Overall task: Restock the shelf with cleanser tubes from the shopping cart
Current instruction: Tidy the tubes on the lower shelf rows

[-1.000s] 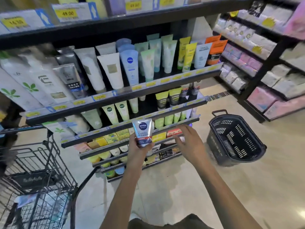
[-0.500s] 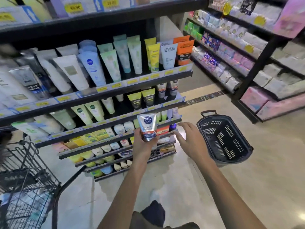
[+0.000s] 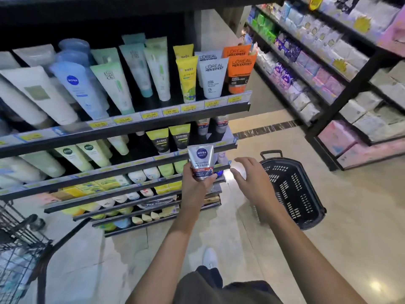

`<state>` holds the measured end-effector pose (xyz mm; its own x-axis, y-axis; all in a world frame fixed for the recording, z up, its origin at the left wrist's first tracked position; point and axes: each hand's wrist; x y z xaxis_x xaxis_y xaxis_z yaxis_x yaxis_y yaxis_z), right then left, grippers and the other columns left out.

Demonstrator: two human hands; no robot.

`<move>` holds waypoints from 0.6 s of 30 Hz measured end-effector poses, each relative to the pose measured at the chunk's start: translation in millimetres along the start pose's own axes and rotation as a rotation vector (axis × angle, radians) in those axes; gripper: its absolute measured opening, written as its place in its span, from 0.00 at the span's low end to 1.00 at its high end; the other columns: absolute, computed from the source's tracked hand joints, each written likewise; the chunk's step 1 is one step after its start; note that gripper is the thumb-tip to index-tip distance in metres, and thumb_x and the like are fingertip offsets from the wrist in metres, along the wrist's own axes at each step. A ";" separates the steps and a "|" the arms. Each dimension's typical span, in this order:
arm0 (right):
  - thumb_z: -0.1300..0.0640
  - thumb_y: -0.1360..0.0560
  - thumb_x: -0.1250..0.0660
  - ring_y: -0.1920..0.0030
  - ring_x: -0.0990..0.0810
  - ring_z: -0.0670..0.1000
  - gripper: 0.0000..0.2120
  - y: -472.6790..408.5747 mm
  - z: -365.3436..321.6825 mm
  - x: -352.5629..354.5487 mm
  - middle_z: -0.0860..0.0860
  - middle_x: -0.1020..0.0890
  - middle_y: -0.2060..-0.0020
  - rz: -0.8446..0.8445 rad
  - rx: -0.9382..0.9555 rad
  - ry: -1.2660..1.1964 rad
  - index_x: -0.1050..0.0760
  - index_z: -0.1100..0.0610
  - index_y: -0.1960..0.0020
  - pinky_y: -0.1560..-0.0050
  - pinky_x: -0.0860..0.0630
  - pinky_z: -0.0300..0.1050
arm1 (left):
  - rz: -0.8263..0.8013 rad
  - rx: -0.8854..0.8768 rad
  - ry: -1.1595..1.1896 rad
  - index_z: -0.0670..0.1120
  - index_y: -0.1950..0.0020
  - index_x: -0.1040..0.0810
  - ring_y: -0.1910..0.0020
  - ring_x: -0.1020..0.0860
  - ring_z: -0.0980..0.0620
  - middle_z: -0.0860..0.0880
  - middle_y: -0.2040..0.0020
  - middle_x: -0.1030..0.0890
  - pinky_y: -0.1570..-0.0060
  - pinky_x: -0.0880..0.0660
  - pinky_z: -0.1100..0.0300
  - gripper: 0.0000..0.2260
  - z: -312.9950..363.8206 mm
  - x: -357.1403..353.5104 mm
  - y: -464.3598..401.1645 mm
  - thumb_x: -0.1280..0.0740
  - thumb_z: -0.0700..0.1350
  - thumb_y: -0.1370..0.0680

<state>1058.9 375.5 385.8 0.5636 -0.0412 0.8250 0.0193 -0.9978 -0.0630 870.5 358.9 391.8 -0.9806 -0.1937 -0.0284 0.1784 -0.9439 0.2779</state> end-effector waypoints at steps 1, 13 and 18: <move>0.48 0.17 0.35 0.33 0.26 0.53 0.18 -10.0 4.1 0.4 0.51 0.23 0.33 -0.013 0.000 0.001 0.25 0.54 0.29 0.37 0.29 0.47 | 0.002 0.012 0.000 0.47 0.36 0.26 0.54 0.17 0.62 0.50 0.46 0.16 0.59 0.24 0.70 0.23 0.0 -5.8 -8.5 0.23 0.35 0.27; 0.54 0.18 0.32 0.34 0.25 0.55 0.19 -116.9 57.5 -5.7 0.54 0.23 0.32 -0.096 -0.014 -0.031 0.27 0.54 0.28 0.36 0.27 0.49 | 0.058 0.110 0.000 0.48 0.33 0.27 0.47 0.16 0.52 0.51 0.45 0.16 0.48 0.18 0.59 0.28 0.1 -66.9 -78.5 0.23 0.33 0.29; 0.57 0.18 0.32 0.34 0.24 0.56 0.20 -155.7 76.2 -17.7 0.55 0.23 0.31 -0.145 0.007 -0.039 0.26 0.56 0.27 0.36 0.26 0.51 | 0.119 0.022 -0.120 0.49 0.41 0.28 0.45 0.18 0.50 0.51 0.47 0.17 0.48 0.20 0.62 0.27 4.0 -91.5 -115.3 0.20 0.32 0.31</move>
<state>1108.9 535.5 338.3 0.5859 0.1054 0.8035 0.1081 -0.9928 0.0514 939.3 486.5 366.2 -0.9555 -0.2695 0.1204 0.2936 -0.9097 0.2936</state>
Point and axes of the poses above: each hand's wrist, its own y-axis away from the middle knuckle, its own x-axis out of the back of the hand, z = x × y
